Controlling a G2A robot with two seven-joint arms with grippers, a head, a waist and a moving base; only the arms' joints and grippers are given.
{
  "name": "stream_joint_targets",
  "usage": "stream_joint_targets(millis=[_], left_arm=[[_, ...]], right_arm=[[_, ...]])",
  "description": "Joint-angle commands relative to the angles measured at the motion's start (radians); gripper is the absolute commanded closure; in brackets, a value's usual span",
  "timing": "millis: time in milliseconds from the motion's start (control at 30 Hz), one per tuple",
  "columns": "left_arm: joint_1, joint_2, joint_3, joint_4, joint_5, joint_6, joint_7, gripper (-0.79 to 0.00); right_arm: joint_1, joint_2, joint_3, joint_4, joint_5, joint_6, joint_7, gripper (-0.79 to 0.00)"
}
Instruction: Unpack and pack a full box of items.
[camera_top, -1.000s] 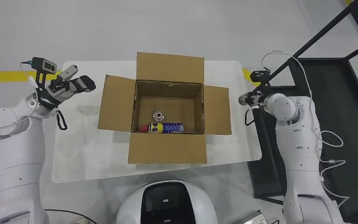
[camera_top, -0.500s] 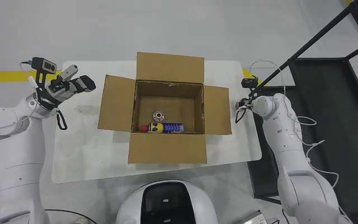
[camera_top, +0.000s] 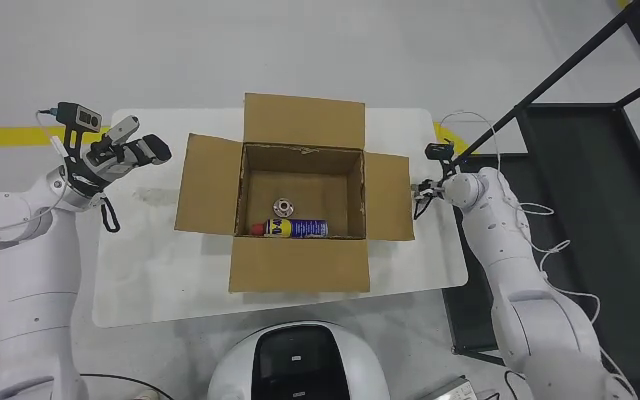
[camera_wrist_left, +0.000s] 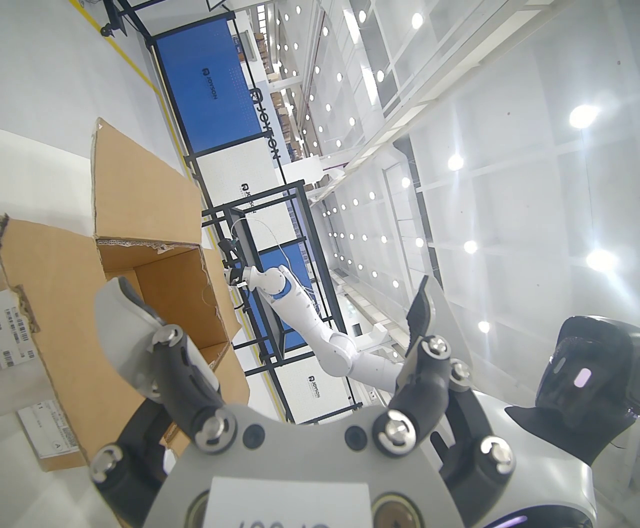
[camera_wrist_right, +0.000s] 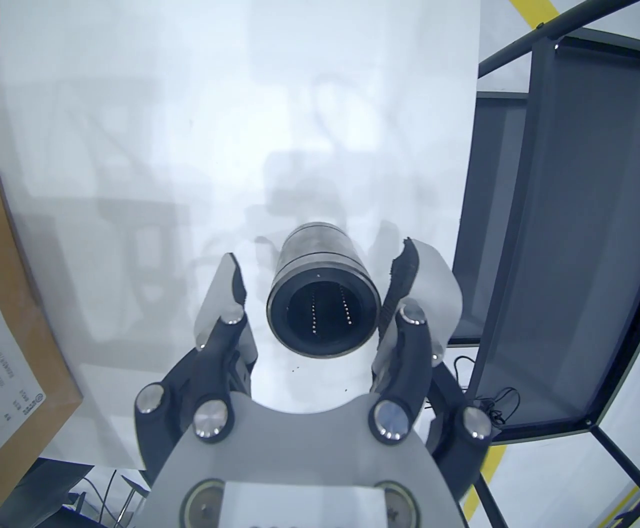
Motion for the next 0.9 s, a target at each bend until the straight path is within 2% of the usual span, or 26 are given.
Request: stream_joint_targets(millis=[0,133,267,400,500,633,767,867], left_arm=[[0.000,0.000,0.000,0.000,0.000,0.000,0.000,-0.785],[0.000,0.000,0.000,0.000,0.000,0.000,0.000,-0.785],[0.000,0.000,0.000,0.000,0.000,0.000,0.000,-0.785],[0.000,0.000,0.000,0.000,0.000,0.000,0.000,-0.785],[0.000,0.000,0.000,0.000,0.000,0.000,0.000,-0.785],[0.000,0.000,0.000,0.000,0.000,0.000,0.000,-0.785],[0.000,0.000,0.000,0.000,0.000,0.000,0.000,-0.785],[0.000,0.000,0.000,0.000,0.000,0.000,0.000,-0.785]], right_arm=[[0.003,0.004,0.015,-0.019,0.016,-0.001,-0.012,-0.785],[-0.037,0.027,0.085,-0.164,0.042,0.005,-0.019,-0.785],[-0.146,0.049,0.160,-0.439,0.074,-0.021,0.015,-0.785],[-0.274,0.059,0.160,-0.763,0.158,-0.176,0.145,-0.785],[-0.354,0.064,0.137,-0.947,0.214,-0.261,0.220,-0.785],[-0.391,0.063,0.076,-1.046,0.281,-0.281,0.258,-0.785],[-0.381,0.060,0.006,-1.057,0.276,-0.270,0.249,-0.785],[-0.381,0.060,0.006,-1.057,0.276,-0.270,0.249,-0.785]])
